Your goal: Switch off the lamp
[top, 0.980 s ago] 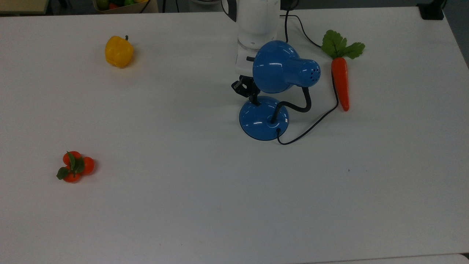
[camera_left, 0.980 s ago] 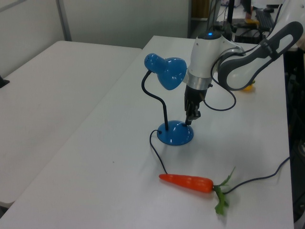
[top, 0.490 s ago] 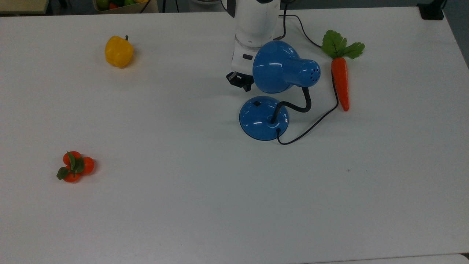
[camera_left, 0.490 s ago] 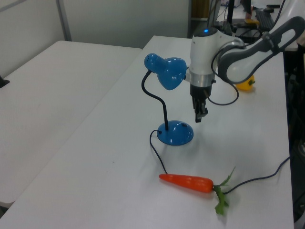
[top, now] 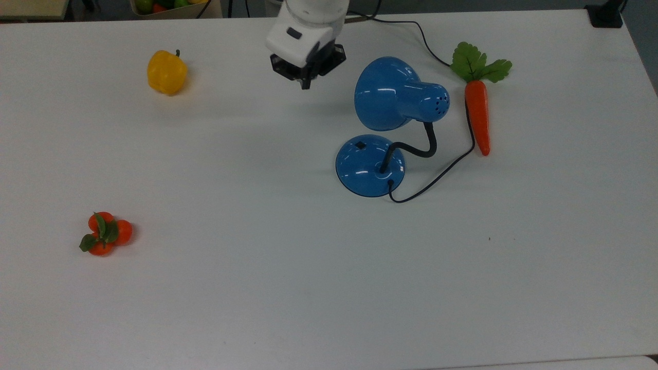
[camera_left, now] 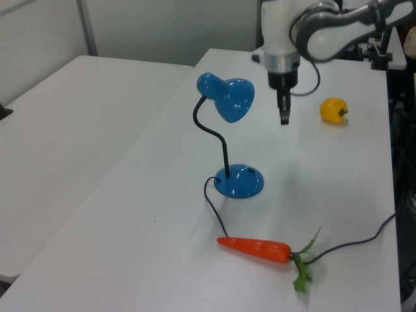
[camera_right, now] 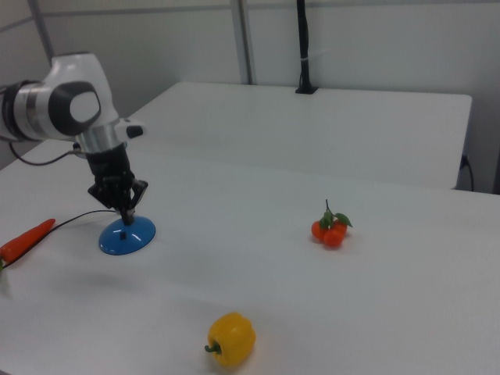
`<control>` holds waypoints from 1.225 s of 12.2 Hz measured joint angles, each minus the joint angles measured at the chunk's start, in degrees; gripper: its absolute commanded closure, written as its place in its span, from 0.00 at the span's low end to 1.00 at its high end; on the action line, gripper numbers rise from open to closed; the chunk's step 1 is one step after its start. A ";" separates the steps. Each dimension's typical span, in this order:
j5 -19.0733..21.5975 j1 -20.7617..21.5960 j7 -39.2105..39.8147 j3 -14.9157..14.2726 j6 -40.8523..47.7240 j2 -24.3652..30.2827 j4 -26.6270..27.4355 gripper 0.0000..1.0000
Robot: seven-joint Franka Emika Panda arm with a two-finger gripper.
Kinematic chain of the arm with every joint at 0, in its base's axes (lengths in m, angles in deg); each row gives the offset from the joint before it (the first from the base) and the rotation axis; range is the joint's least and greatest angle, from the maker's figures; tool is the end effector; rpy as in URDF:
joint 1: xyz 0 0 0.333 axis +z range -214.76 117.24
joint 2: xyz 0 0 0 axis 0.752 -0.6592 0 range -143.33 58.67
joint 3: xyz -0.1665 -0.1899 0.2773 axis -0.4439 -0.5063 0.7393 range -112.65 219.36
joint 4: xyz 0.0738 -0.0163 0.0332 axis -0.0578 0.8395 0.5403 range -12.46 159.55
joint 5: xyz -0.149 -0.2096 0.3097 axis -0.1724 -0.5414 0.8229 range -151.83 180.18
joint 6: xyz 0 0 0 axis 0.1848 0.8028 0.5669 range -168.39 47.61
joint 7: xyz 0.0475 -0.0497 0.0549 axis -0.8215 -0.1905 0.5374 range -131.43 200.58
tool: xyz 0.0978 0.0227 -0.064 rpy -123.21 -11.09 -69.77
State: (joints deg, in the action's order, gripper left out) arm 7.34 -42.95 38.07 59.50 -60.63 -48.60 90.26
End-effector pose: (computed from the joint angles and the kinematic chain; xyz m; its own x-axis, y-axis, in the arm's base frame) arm 0.5834 0.1106 0.4923 0.9481 0.2994 -0.1069 0.3092 -0.9466 0.0916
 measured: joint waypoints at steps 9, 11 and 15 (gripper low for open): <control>-0.01 -10.03 -2.81 -0.21 15.81 5.43 -15.21 0.76; -0.01 -10.63 -2.99 -0.22 16.63 6.15 -15.29 0.08; -0.01 -13.35 -3.00 -0.26 16.97 6.69 -15.35 0.00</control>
State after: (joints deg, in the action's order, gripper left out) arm 7.33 -56.30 35.07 59.24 -43.66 -41.91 74.91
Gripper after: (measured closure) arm 0.379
